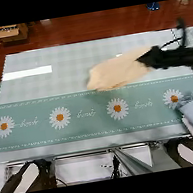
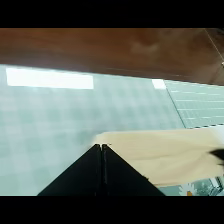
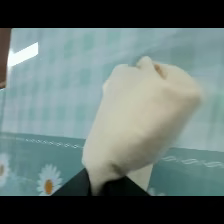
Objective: Fold the shirts.
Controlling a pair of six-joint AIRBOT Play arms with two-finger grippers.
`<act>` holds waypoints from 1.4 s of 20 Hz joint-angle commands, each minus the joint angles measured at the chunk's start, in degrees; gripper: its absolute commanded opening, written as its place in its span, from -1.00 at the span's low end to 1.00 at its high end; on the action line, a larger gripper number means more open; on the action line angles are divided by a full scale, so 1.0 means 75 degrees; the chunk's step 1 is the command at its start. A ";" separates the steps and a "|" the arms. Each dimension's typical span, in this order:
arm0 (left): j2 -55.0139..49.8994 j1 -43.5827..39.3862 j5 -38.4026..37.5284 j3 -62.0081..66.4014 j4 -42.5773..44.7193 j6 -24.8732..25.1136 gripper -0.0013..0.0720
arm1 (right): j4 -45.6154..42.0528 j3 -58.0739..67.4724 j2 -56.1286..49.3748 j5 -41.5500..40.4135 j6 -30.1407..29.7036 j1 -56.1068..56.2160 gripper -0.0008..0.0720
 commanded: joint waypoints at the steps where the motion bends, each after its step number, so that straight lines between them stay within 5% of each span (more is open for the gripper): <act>1: -0.0627 -0.0055 0.0146 -0.0003 0.0140 -0.0006 -0.89 | -0.3471 0.0994 0.1769 0.2142 0.1253 -0.1763 -0.90; 4: -0.1335 -0.0216 0.0216 -0.0003 0.0140 0.0000 -0.89 | -0.5735 0.1166 0.2530 0.3684 0.1183 -0.3075 -0.90; 12: -0.2879 -0.0597 0.0781 0.0000 0.0119 0.0708 -0.89 | -1.0993 0.0938 0.2597 0.5182 0.1868 -0.3279 -0.90; 21: -0.3124 -0.0402 0.1259 0.0006 0.0114 0.1486 -0.89 | -1.2187 -0.1209 0.2597 0.5557 0.1856 -0.3984 -0.90; 28: -0.3121 -0.0312 0.1262 0.0006 0.0111 0.1486 -0.89 | -1.1517 -0.1352 0.2597 0.3707 0.1746 -0.7061 -0.90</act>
